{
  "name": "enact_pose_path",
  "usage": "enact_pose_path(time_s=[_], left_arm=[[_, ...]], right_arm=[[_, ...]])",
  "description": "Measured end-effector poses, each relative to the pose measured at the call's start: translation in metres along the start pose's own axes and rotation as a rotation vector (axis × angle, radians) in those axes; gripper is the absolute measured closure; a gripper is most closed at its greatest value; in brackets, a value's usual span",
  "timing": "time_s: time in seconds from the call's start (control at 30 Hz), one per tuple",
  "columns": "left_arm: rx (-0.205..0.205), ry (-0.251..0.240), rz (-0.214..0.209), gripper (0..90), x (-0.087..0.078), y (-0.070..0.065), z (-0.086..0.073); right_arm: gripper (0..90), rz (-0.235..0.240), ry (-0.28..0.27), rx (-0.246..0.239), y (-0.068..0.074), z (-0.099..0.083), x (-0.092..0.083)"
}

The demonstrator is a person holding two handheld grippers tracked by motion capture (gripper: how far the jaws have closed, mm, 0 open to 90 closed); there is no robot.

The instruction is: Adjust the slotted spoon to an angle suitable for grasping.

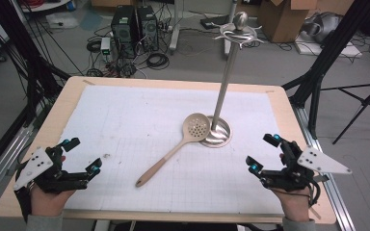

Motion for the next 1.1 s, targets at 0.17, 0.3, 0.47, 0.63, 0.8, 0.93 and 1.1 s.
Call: enact_pose_path(time_s=[0.17,0.3,0.47,0.63,0.8,0.93,1.1], left_arm=[[-0.025,-0.005,-0.017,1.8,0.001,-0.002,-0.002],[-0.014,0.001,-0.025,1.8,0.004,-0.005,-0.003],[-0.014,0.011,-0.025,1.8,0.005,-0.005,-0.006],[-0.021,0.012,-0.019,1.8,0.003,-0.004,-0.007],[-0.024,0.016,-0.012,1.8,-0.001,-0.003,-0.006],[-0.029,0.057,-0.026,2.3,-0.001,-0.005,-0.010],[-0.010,0.068,-0.026,2.3,0.000,-0.007,-0.013]], right_arm=[[17.4,0.085,0.062,-0.005,0.005,-0.004,0.029],[17.4,0.130,0.126,0.006,0.009,-0.016,0.054],[20.4,0.249,0.201,0.003,0.017,-0.033,0.081],[27.1,0.301,0.201,0.022,0.016,-0.041,0.095],[35.6,0.310,0.218,0.050,0.011,-0.050,0.109],[48.0,0.309,0.255,0.048,0.007,-0.060,0.118],[56.5,0.274,0.307,0.045,0.005,-0.072,0.128]])
Point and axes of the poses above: each handheld gripper's, and its own axes: x roughly forward along the jaws, z roughly out of its top, y roughly to its left, the point moved 4 cm from there along x, roughly forward along the jaws, and after that the axes turned 10 degrees about -y, right-handed, at the moved point
